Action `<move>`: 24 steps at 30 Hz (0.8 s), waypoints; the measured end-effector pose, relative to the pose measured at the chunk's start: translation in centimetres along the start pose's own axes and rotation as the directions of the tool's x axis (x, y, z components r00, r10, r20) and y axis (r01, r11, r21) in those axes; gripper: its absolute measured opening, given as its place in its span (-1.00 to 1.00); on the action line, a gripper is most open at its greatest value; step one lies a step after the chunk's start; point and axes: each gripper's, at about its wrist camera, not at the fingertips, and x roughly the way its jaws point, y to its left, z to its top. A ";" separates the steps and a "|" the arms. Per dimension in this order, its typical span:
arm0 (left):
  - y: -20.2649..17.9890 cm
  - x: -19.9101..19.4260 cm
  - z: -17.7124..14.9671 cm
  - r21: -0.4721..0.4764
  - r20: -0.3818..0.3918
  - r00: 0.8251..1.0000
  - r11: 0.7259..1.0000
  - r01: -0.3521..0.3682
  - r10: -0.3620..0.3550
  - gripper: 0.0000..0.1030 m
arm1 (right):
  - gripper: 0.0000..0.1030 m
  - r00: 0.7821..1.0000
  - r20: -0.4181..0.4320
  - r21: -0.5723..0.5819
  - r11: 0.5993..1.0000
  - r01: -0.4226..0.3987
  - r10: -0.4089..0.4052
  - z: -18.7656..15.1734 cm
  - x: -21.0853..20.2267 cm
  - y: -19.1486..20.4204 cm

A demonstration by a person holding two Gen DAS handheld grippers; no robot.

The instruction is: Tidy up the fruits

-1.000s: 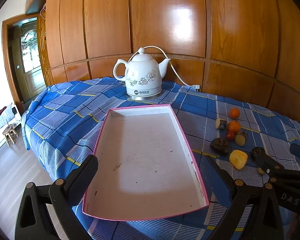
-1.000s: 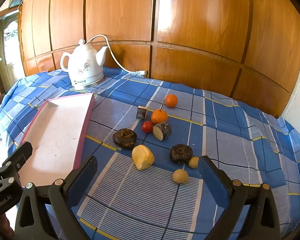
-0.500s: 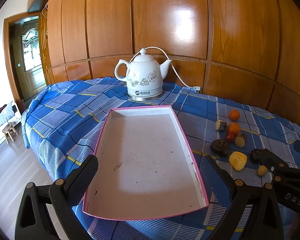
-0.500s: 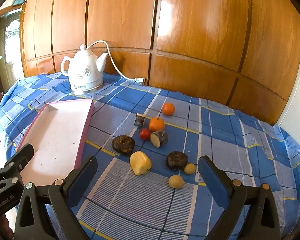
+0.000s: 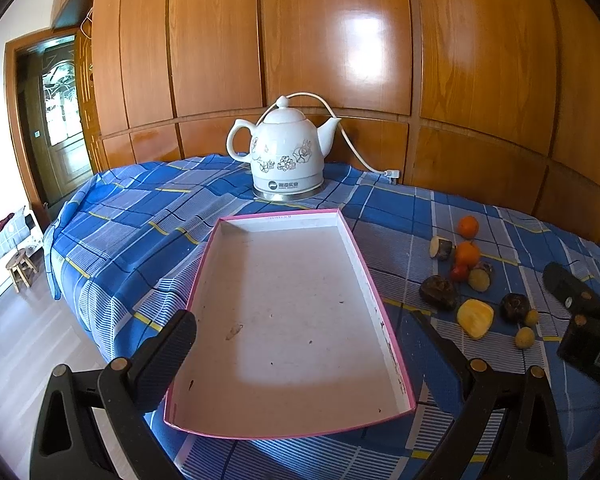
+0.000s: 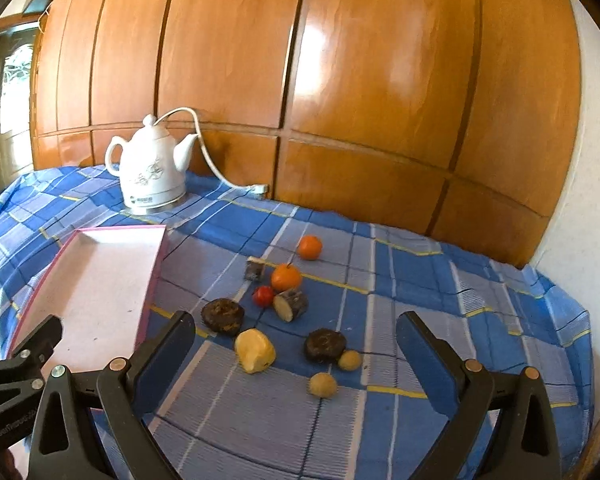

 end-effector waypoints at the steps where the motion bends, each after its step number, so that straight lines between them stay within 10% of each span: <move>1: 0.0 0.0 0.0 0.001 0.000 1.000 1.000 -0.002 0.002 0.99 | 0.98 1.000 0.007 0.004 1.000 0.010 -0.010 0.1 -0.1 -0.2; 24: -1.5 0.1 -0.1 0.051 -0.005 1.000 0.999 -0.001 0.001 0.99 | 0.98 0.998 0.029 0.091 0.995 0.050 -0.053 0.9 -0.1 -3.3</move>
